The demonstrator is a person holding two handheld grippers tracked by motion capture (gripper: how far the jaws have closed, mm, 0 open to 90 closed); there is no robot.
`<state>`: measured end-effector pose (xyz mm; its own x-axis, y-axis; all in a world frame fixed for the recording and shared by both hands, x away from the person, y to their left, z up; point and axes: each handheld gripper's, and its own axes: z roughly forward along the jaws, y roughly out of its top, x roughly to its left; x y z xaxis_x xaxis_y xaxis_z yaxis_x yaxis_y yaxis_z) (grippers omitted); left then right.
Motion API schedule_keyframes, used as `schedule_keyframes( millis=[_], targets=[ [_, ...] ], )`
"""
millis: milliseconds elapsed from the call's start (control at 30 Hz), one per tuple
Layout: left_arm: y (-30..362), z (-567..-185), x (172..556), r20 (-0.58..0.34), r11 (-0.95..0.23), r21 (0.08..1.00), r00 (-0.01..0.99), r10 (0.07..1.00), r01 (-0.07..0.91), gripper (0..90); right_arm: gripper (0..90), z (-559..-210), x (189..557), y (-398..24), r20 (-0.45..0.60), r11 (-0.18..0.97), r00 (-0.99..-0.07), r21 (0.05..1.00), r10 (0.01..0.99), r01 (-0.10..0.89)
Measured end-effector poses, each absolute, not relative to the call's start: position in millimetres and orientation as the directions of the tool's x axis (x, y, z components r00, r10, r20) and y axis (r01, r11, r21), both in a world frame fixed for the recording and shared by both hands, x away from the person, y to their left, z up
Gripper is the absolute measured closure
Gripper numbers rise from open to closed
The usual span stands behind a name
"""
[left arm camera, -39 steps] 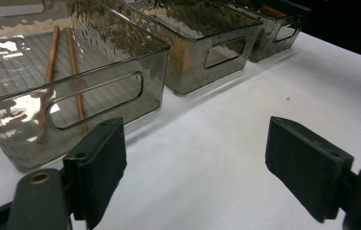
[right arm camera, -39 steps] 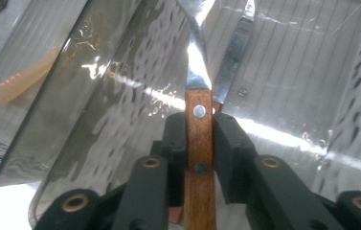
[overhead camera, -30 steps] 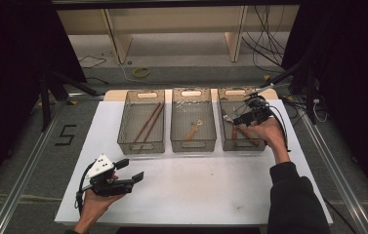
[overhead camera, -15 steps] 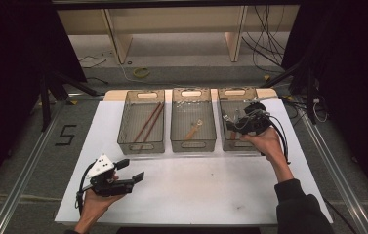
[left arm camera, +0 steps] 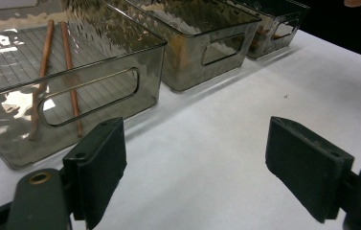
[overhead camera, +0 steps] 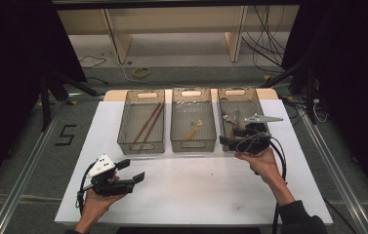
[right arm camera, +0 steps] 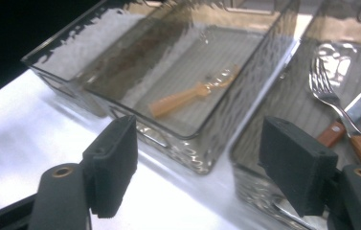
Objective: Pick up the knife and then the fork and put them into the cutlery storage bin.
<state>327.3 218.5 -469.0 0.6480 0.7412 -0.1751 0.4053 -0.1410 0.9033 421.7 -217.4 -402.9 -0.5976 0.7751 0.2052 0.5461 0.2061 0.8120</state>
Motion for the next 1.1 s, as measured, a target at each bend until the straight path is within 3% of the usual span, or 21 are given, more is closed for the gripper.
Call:
schedule_keyframes(
  millis=[367, 1100],
  targets=[
    [216, -471, 328, -0.184, -0.149, 0.895, 0.652, 0.736, 0.421, 20.4, 26.7, -422, 387, -210, 0.177, 0.247, -0.687, 0.847, 0.704, 0.471],
    [213, -471, 327, -0.191, -0.163, 0.891, 0.675, 0.713, 0.424, 20.3, 25.0, -444, 339, -220, 0.175, 0.217, -0.710, 0.879, 0.682, 0.424]
  ],
)
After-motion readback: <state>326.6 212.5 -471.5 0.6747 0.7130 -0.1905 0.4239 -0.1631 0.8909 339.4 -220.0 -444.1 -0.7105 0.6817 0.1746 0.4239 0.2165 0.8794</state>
